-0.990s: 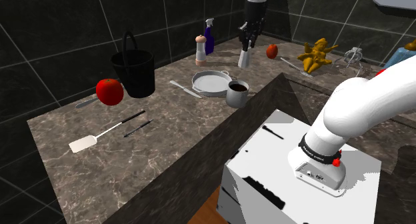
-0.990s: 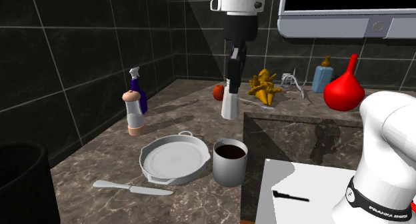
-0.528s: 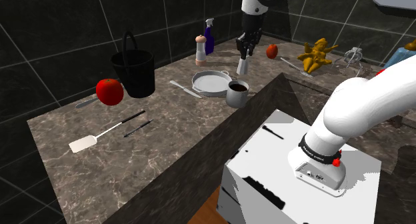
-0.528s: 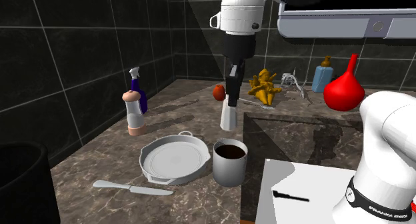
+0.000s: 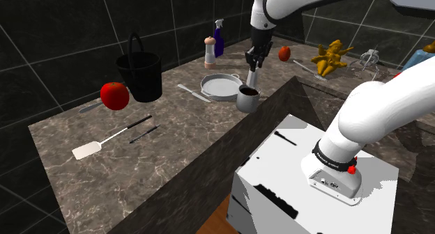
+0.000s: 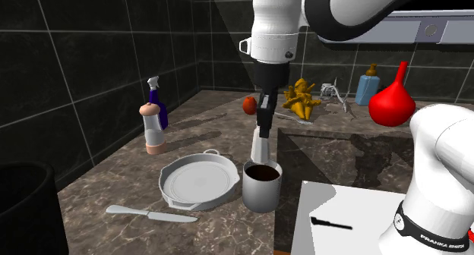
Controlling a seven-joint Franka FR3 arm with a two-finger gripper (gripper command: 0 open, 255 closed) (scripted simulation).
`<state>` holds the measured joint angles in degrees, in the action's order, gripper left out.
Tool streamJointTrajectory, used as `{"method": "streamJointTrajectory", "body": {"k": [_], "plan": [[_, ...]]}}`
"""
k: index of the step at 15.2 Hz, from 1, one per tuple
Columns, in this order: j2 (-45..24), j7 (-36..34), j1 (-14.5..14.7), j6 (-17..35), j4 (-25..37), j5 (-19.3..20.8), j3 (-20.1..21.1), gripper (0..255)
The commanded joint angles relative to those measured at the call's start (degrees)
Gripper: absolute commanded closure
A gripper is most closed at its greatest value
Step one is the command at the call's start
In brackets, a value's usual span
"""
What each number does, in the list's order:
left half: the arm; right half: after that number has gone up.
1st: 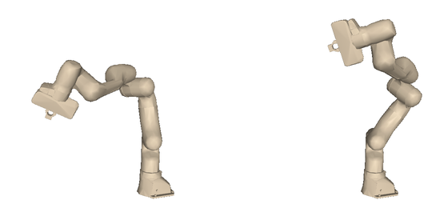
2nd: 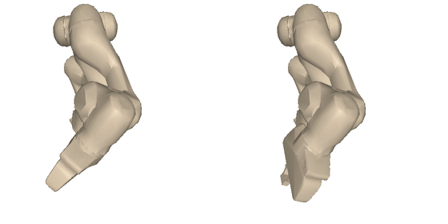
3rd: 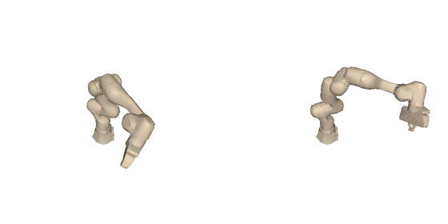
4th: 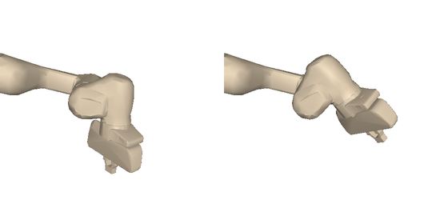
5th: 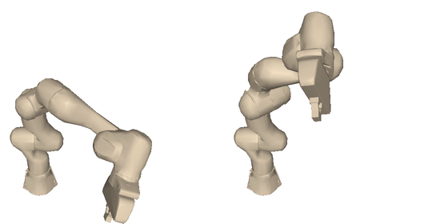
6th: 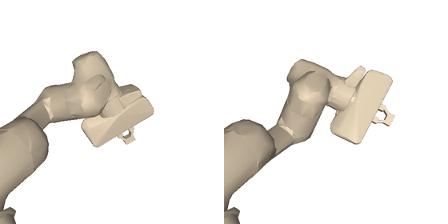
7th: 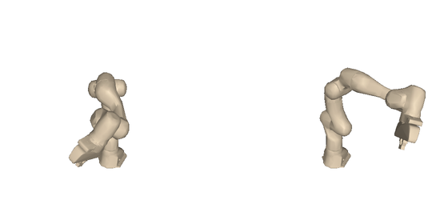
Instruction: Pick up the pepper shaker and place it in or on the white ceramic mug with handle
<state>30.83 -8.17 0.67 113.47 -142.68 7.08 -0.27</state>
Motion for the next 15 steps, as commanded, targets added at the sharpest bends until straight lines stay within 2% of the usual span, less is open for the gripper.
{"method": "streamJointTrajectory", "body": {"k": [1, 9, 10, 15], "plan": [[-0.3, -0.2, 0.0, 1.7, -1.3, 0.1, 0.0, 255], [-0.4, -0.2, 0.0, 2.0, -1.6, 0.1, 0.0, 255], [-0.4, -0.2, 0.0, 2.0, -1.6, 0.1, 0.0, 0], [-0.4, -0.2, 0.0, 2.0, -1.6, 0.1, 0.0, 0]]}}
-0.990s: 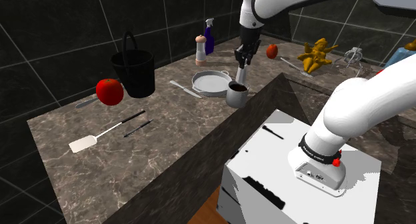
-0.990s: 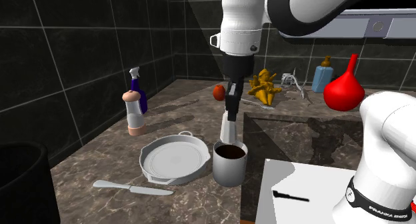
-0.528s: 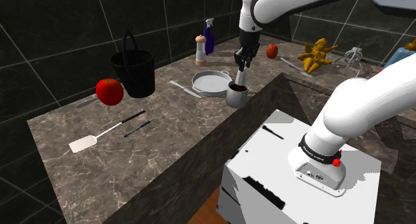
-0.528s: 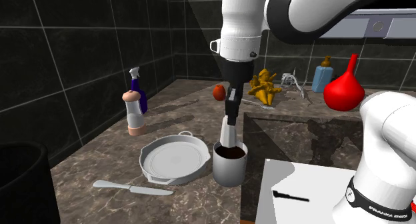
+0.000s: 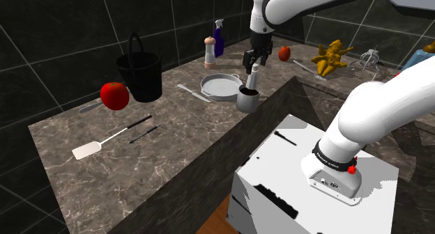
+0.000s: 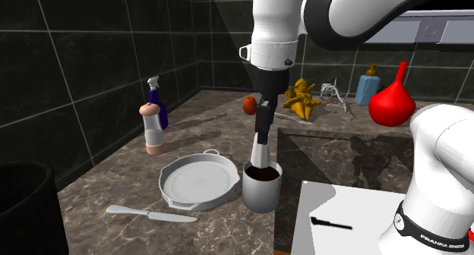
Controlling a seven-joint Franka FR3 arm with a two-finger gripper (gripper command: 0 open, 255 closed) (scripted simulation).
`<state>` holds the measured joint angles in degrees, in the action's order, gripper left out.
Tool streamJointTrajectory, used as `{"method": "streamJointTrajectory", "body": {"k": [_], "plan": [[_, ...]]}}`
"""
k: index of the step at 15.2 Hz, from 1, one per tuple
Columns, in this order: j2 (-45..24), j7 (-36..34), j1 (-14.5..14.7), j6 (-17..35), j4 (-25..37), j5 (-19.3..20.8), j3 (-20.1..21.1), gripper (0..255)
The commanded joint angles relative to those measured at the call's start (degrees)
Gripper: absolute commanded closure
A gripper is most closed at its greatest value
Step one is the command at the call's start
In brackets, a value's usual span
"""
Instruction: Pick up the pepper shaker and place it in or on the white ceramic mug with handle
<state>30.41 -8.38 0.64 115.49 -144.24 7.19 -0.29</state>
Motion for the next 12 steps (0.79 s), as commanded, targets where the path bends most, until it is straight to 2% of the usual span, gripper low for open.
{"method": "streamJointTrajectory", "body": {"k": [1, 4, 12], "plan": [[0.6, 0.1, 0.1, -2.1, 1.5, -0.2, 0.2, 0], [1.6, 0.2, 0.4, -7.7, 6.1, -0.7, 0.6, 0], [1.6, 0.2, 0.4, -7.7, 6.1, -0.7, 0.6, 0]]}}
